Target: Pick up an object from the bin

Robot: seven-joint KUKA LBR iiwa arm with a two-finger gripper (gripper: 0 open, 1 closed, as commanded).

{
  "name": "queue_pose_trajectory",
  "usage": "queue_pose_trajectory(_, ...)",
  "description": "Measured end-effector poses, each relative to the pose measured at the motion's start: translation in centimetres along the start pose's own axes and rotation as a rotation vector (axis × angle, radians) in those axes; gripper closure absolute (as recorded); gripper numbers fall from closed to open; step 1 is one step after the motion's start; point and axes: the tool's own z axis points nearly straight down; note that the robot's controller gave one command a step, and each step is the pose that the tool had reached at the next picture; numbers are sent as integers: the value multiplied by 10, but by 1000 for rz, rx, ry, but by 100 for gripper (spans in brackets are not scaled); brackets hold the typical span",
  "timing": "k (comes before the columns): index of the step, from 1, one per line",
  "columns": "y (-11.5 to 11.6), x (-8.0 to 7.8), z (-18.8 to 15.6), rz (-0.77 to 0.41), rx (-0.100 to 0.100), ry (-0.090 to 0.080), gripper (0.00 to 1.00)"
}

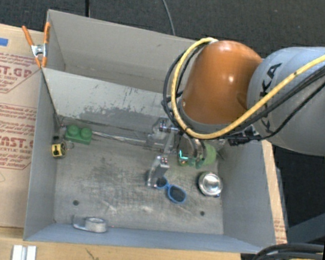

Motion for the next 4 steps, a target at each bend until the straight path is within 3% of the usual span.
queue_pose_trajectory(1,-51,50,95,-225,1,1,0)
queue_pose_trajectory(2,-105,20,145,-333,-2,-15,0)
queue_pose_trajectory(3,-104,17,140,-334,0,-21,100)
queue_pose_trajectory(4,-117,22,15,-316,4,-15,100)
